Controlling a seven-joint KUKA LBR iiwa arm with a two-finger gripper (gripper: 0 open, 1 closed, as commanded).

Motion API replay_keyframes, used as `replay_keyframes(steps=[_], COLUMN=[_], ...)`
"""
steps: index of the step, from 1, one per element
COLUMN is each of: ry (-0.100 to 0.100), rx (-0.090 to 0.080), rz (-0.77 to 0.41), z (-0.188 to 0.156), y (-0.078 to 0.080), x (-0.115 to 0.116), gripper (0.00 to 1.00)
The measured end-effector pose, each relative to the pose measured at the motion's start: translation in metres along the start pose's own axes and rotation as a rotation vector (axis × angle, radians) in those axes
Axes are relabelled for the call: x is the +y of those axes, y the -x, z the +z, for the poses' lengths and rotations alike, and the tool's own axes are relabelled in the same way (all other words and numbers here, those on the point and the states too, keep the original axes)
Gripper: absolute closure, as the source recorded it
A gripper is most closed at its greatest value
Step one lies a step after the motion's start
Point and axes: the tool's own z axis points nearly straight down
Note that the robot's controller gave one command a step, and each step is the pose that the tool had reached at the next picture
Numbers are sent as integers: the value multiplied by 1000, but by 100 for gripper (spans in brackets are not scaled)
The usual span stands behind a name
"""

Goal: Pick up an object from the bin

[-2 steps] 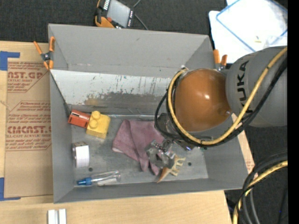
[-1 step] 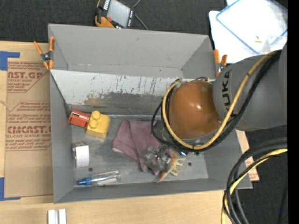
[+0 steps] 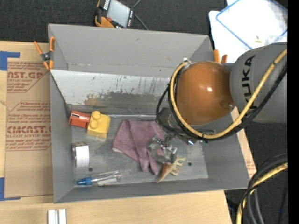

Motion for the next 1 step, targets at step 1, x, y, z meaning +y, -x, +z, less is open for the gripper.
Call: replay_keyframes(steps=[1], ry=[-3], rx=[-3], rz=[2], z=[-47], y=[-2], x=[0], gripper=[0])
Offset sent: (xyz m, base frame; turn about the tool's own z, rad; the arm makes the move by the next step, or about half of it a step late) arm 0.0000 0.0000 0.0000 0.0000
